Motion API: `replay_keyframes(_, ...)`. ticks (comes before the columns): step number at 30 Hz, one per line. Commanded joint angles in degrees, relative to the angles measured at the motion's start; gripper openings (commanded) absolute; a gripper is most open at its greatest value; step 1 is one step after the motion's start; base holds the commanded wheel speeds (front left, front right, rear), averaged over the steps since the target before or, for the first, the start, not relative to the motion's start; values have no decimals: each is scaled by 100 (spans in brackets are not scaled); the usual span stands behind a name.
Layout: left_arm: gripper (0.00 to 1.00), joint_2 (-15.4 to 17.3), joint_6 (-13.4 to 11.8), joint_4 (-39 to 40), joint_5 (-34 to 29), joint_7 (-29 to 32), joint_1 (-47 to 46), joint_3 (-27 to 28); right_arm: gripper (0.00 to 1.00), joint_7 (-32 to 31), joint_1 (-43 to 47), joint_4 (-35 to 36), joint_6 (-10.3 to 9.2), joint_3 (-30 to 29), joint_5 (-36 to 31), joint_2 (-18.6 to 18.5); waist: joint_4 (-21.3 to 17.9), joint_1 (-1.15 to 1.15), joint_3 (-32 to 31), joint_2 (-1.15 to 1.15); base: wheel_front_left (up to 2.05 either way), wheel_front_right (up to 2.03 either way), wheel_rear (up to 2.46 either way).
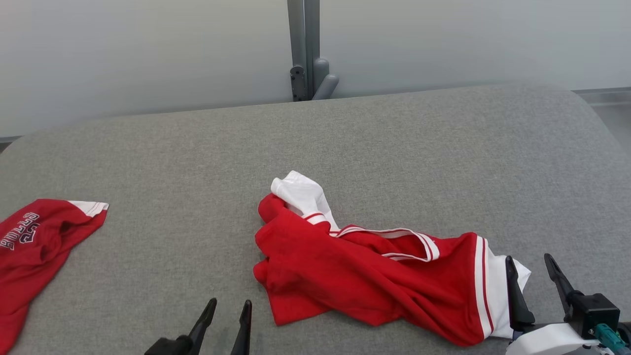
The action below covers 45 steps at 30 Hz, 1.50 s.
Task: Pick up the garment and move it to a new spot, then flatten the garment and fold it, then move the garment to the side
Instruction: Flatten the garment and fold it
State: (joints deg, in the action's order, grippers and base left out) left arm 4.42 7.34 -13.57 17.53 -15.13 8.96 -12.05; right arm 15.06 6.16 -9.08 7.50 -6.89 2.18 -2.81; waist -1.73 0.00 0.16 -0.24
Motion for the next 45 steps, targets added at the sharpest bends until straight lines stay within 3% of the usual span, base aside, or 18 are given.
replay_keyframes(1, 100, 25, 19, -56, 80, -2, -250, -125, 100, 17, -30, 5, -2, 15, 5, -16, -41, 0, 34, 24, 0, 0, 0)
replay_keyframes(11, 100, 250, 21, -321, 765, -2, -1267, -1076, 100, 17, -91, -22, -2, 82, 12, -27, -281, 0, 112, 24, 0, 0, 0)
replay_keyframes(15, 100, 388, 21, -469, 1403, -2, -1625, -1300, 100, 17, -84, -33, -2, 109, 12, -26, -373, 0, 123, 24, 0, 0, 0)
replay_keyframes(27, 100, 1209, 22, -1014, 2812, 139, -2511, -2426, 100, 17, -143, -111, -2, 150, 58, -23, -574, 0, 172, 24, 0, 0, 0)
replay_keyframes(37, 100, 1400, 22, -1149, 3459, 41, -2914, -3004, 100, 17, -219, -101, -2, 177, 60, -28, -626, 0, 308, 24, 0, 0, 0)
replay_keyframes(38, 58, 1421, 21, -1151, 3503, 49, -2974, -3077, 100, 17, -227, -101, -2, 186, 57, -28, -631, 0, 334, 24, 0, 0, 0)
replay_keyframes(39, 58, 1421, 21, -1151, 3503, 49, -2974, -3077, 100, 17, -227, -101, -2, 186, 57, -28, -631, 0, 334, 24, 0, 0, 0)
replay_keyframes(40, 36, 1446, 21, -1169, 3521, 43, -3044, -3130, 100, 17, -241, -105, -2, 191, 56, -28, -636, 0, 358, 24, 0, 0, 0)
replay_keyframes(41, 0, 1457, 22, -1166, 3575, 40, -3112, -3191, 100, 17, -270, -104, -2, 196, 58, -28, -642, 0, 385, 24, 0, 0, 0)
replay_keyframes(45, 0, 1562, 21, -1167, 3710, 36, -3427, -3337, 100, 17, -300, -99, -2, 205, 60, -45, -647, 0, 468, 24, 0, 0, 0)
